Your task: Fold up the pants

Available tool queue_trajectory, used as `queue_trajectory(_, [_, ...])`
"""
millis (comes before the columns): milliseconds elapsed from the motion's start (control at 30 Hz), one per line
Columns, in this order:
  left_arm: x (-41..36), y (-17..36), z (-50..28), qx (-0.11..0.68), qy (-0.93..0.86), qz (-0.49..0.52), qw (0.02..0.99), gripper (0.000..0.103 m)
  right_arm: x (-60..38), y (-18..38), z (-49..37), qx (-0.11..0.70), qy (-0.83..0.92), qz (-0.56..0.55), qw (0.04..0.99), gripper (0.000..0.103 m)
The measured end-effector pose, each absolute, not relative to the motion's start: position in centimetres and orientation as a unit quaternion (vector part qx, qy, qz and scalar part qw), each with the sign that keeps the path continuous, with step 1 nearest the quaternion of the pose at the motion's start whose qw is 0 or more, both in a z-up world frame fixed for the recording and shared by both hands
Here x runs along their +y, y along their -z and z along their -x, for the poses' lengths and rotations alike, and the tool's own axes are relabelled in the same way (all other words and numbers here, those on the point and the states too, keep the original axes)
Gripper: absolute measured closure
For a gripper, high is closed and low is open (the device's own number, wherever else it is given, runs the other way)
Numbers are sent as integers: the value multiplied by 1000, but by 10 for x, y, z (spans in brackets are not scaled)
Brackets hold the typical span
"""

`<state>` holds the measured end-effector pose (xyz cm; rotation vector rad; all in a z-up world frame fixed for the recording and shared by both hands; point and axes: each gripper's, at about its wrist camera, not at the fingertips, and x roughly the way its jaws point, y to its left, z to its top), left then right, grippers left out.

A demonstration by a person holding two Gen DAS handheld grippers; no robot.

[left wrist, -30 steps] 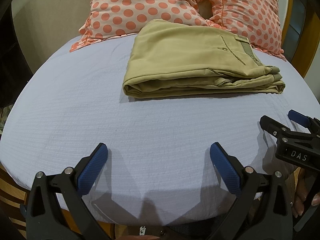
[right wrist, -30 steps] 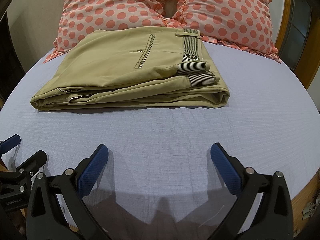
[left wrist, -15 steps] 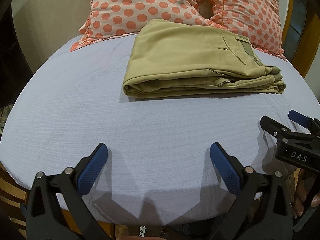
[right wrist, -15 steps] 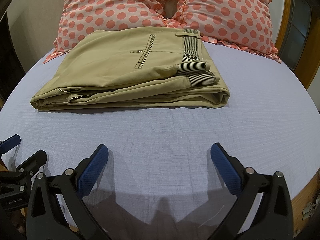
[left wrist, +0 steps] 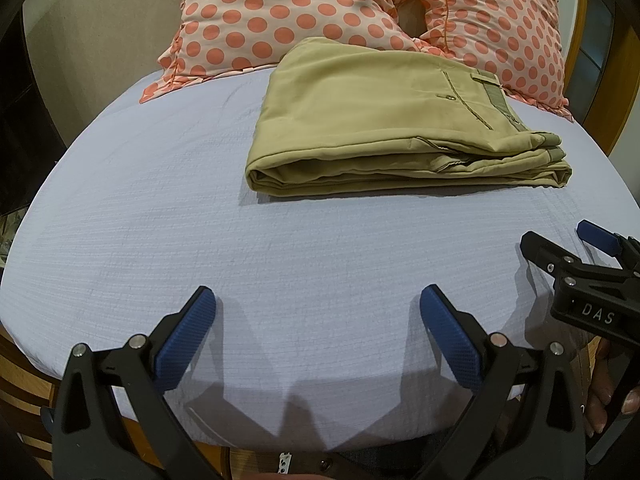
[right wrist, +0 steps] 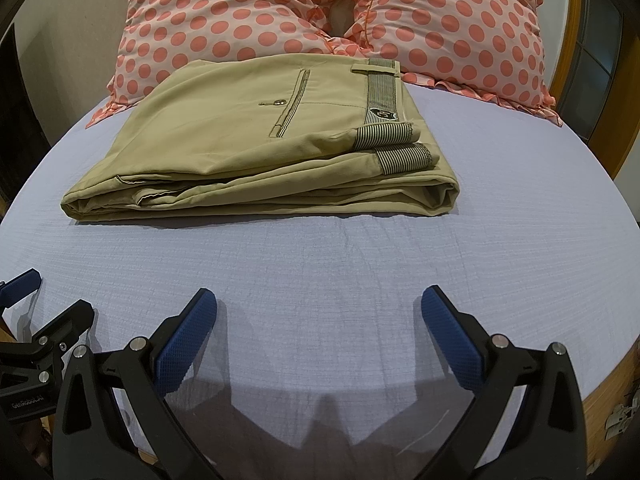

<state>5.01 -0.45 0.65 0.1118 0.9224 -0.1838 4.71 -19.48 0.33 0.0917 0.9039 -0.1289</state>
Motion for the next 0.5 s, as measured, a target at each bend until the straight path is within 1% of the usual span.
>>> queue_trajectory(500, [-4,-3,-51,448,86,-53,888,2,-195,-3,-47,436,62,-44,897,1])
